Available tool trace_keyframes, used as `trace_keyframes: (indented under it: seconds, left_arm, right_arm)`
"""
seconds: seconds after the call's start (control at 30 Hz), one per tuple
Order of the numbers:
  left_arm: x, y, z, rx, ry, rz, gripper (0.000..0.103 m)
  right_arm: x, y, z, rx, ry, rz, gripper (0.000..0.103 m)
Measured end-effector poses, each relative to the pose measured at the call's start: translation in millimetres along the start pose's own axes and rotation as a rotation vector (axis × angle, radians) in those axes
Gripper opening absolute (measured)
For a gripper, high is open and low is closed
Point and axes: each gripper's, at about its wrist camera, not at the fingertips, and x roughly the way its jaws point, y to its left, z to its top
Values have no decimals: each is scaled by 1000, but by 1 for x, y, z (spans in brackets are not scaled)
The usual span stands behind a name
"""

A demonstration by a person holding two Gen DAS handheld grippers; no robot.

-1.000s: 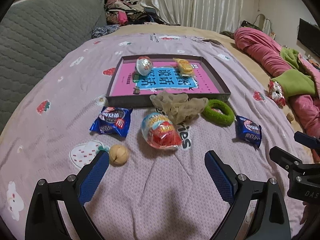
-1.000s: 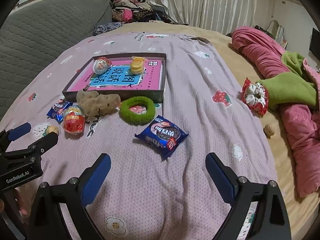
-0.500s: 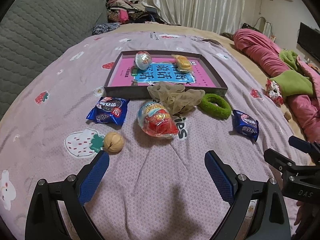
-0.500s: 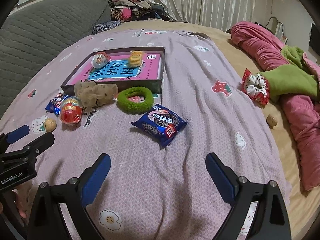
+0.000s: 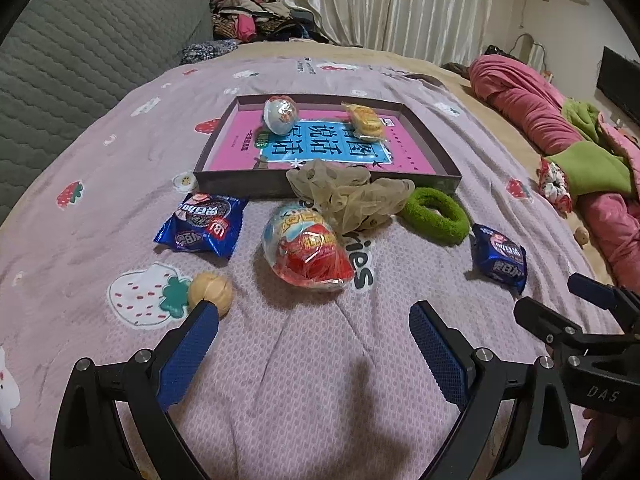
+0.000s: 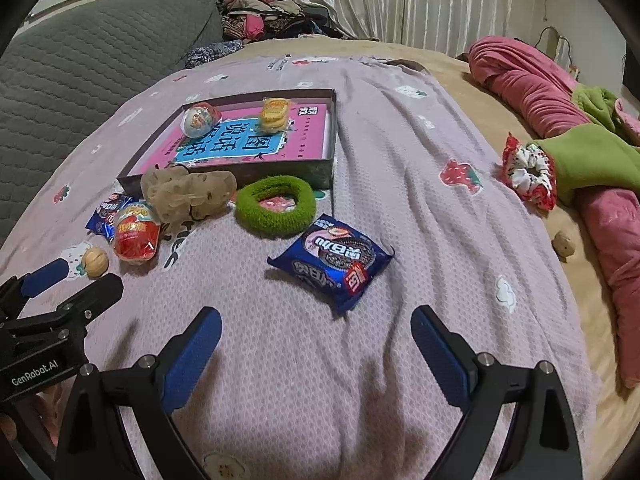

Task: Organize objects
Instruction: 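Grasp the second chocolate egg with the left gripper while the right gripper grasps the blue Oreo pack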

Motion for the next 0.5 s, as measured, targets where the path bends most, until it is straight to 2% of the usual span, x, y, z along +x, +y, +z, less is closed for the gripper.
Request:
trace_keyframes:
  seconds: [0.5]
  left_arm:
    - [36, -12, 20, -7, 20, -12, 96]
  right_arm:
    - [33, -14, 10, 22, 32, -19, 96]
